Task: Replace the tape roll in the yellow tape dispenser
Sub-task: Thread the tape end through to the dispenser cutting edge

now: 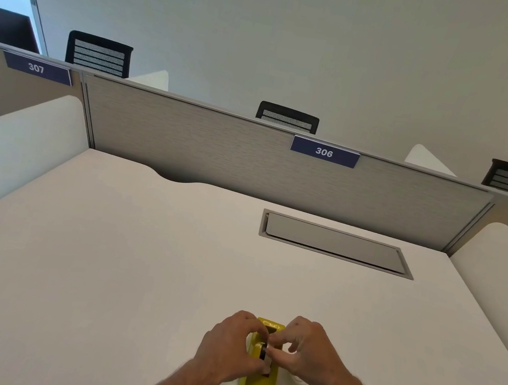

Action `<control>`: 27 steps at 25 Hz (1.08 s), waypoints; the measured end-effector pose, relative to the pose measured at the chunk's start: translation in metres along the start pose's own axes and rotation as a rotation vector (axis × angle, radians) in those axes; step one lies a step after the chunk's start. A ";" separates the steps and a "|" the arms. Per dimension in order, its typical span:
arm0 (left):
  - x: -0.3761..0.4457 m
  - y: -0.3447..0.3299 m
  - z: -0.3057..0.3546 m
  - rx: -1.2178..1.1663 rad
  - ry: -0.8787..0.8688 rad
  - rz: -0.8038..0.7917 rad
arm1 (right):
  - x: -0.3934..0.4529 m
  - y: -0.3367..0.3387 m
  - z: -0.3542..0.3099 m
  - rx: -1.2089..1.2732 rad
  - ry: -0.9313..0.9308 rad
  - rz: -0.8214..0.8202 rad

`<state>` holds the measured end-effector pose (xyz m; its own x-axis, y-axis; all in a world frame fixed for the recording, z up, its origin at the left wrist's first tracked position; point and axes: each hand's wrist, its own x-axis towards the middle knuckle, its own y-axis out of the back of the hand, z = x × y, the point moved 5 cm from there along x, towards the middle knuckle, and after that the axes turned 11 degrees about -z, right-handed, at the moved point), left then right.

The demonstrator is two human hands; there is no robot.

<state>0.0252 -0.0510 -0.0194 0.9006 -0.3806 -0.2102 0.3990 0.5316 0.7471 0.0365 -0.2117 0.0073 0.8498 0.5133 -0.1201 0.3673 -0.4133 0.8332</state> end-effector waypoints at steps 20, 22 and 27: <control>0.000 0.001 0.001 0.010 0.004 0.004 | 0.007 0.006 -0.002 0.094 -0.063 0.005; -0.001 0.001 0.001 0.012 0.001 0.004 | 0.005 0.006 -0.001 0.116 -0.066 0.001; -0.001 0.002 0.002 0.006 -0.006 0.007 | 0.003 0.006 -0.003 0.153 -0.084 -0.014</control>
<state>0.0248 -0.0507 -0.0162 0.9022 -0.3815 -0.2010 0.3917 0.5300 0.7521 0.0404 -0.2104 0.0133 0.8703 0.4580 -0.1810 0.4273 -0.5195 0.7399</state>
